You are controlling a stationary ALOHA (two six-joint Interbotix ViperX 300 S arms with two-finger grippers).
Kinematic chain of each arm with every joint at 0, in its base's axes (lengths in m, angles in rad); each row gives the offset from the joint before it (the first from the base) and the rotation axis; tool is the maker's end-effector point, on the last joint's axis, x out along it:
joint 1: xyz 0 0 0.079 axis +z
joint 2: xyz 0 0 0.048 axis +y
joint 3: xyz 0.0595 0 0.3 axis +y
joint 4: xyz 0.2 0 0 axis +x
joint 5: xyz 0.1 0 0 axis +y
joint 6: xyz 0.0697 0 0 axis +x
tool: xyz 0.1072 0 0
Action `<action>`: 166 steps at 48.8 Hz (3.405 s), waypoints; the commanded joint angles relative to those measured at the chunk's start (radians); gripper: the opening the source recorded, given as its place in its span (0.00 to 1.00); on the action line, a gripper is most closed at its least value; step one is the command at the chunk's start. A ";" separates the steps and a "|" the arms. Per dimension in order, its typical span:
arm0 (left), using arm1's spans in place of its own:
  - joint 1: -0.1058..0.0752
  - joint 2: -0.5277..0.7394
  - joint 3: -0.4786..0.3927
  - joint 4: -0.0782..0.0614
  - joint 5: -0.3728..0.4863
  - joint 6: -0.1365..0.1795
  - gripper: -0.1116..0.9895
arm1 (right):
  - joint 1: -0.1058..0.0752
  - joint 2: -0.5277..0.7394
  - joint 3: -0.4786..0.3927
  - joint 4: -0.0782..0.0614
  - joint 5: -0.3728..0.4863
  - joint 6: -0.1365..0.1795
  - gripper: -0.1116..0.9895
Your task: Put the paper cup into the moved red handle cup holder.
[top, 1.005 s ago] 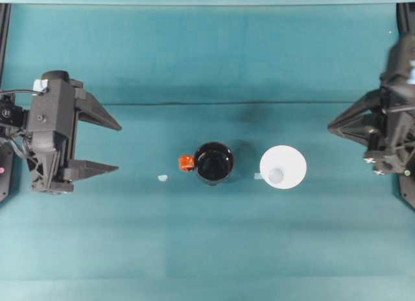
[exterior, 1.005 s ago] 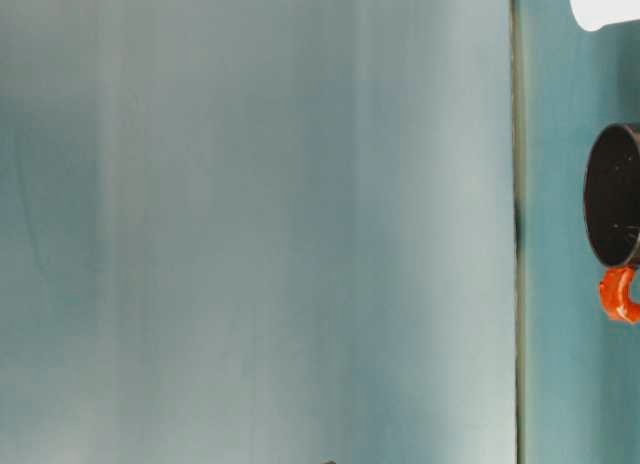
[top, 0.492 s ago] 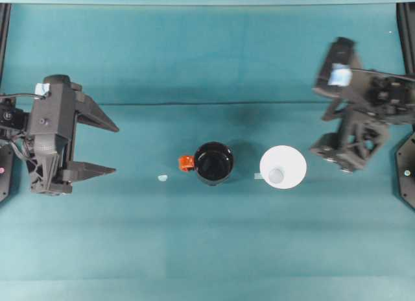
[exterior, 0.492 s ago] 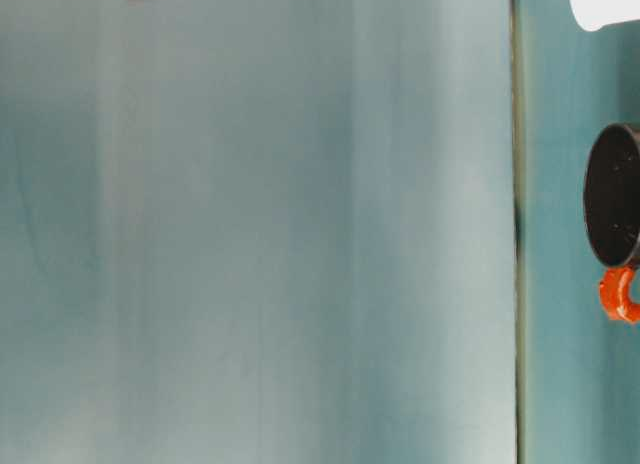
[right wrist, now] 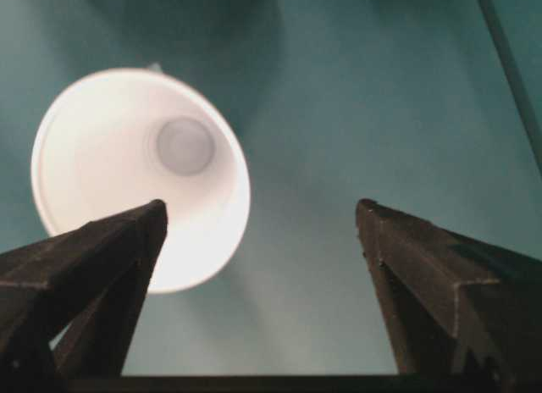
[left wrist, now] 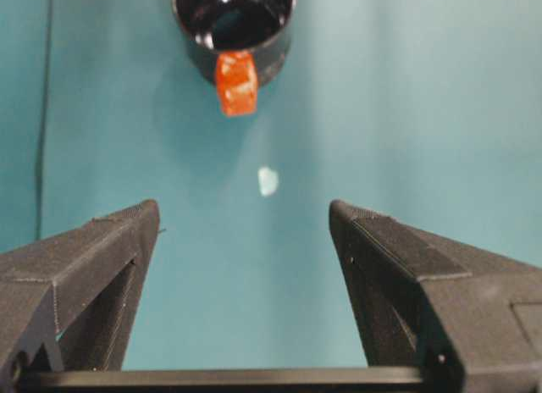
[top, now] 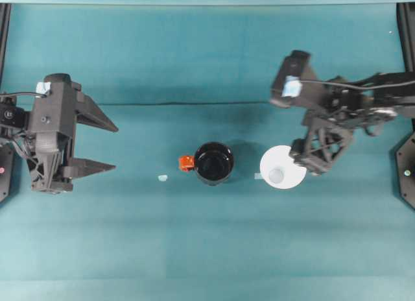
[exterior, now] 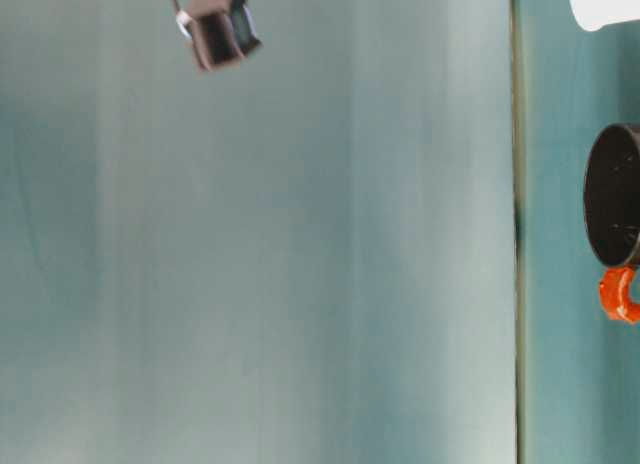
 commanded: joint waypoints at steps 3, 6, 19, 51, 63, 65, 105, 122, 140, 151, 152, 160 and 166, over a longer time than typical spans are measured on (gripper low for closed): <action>0.002 -0.006 -0.009 0.002 -0.009 -0.003 0.87 | 0.003 0.046 -0.020 0.000 -0.028 -0.006 0.95; 0.002 -0.008 -0.009 0.002 -0.009 -0.003 0.87 | 0.005 0.066 -0.020 0.000 -0.035 -0.006 0.95; 0.000 -0.006 -0.009 0.002 -0.011 -0.006 0.87 | 0.008 0.130 0.011 0.003 -0.074 -0.005 0.95; 0.000 -0.003 -0.009 0.002 -0.011 -0.008 0.87 | 0.006 0.181 0.043 0.005 -0.138 0.002 0.93; -0.003 -0.006 -0.009 0.002 -0.008 -0.011 0.87 | 0.005 0.210 0.041 0.008 -0.144 0.009 0.59; -0.005 -0.008 -0.009 0.002 -0.006 -0.011 0.87 | 0.005 0.212 0.041 0.009 -0.146 0.009 0.51; -0.005 -0.011 -0.009 0.002 -0.008 -0.009 0.87 | 0.012 0.209 0.014 0.029 -0.150 0.008 0.02; -0.006 -0.012 -0.012 0.000 -0.006 -0.009 0.87 | -0.028 0.087 -0.135 0.031 0.081 0.003 0.02; -0.006 -0.012 -0.017 0.000 -0.008 -0.009 0.87 | -0.044 0.049 -0.336 0.054 0.288 0.005 0.02; -0.006 -0.012 -0.017 0.002 -0.006 -0.009 0.87 | -0.041 0.083 -0.379 0.057 0.249 0.002 0.02; -0.005 -0.012 -0.017 0.002 -0.008 -0.009 0.87 | -0.041 0.086 -0.382 0.057 0.245 0.002 0.02; -0.006 -0.012 -0.017 0.002 -0.008 -0.009 0.87 | -0.041 0.120 -0.402 0.057 0.196 0.002 0.02; -0.006 -0.012 -0.017 0.002 -0.006 -0.009 0.87 | -0.034 0.161 -0.426 0.057 0.169 0.002 0.02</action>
